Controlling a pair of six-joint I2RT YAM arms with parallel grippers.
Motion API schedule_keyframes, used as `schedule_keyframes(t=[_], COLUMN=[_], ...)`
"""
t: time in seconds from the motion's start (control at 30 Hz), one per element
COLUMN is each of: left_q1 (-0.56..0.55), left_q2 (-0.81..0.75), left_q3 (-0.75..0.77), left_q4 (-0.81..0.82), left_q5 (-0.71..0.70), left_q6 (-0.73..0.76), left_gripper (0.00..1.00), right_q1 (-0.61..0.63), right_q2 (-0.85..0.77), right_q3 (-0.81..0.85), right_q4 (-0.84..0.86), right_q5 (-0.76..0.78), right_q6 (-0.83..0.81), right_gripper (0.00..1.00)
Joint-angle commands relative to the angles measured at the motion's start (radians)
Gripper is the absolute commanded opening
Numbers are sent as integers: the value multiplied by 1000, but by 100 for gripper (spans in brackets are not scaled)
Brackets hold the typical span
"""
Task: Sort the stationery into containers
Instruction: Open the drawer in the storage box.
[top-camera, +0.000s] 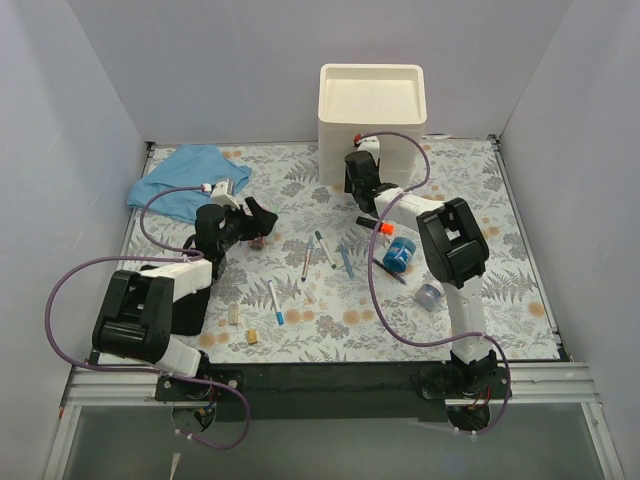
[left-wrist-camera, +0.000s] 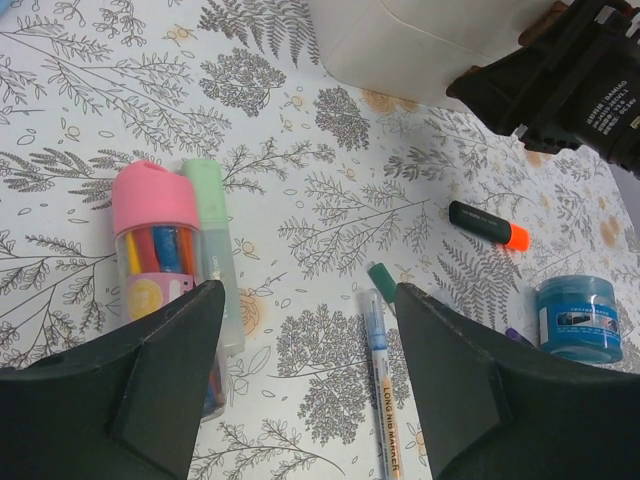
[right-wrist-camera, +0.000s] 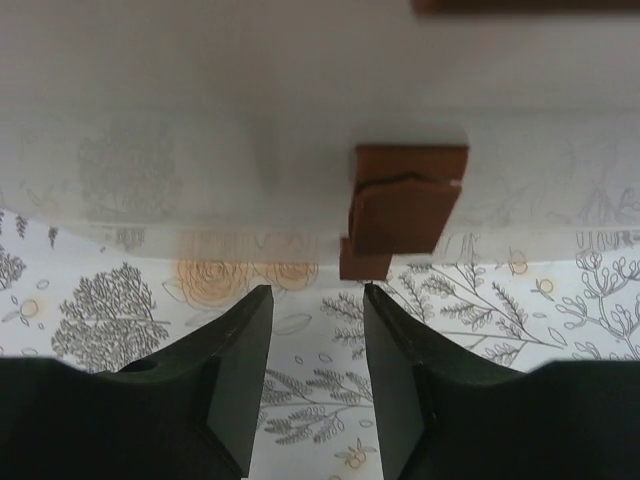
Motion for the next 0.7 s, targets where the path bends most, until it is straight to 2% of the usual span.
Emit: schedule_keyframes(t=[0.0,0.4,0.43,0.5,0.67], left_q1=[14,44,44,44,44], left_q2=[-8,51,55,60,72], left_q3=[0,38,38,37,28], left_q4=[51,80,85,86,102], left_q5=[3,31,31,31,35], left_q6=[-2,-12,-11,-11,-17], left_gripper=[68,68,68,68,68], right_q1=[1,-5,-7,-16,-48], right_q2=[42,22,16,16,36], right_q3=[91,72,71,77,117], right_q4=[59,2,-1,-14,-55], right_q5=[64,90,92,92,52], right_q6=[4,33,37,49,110], right_gripper=[49,45,46,55,58])
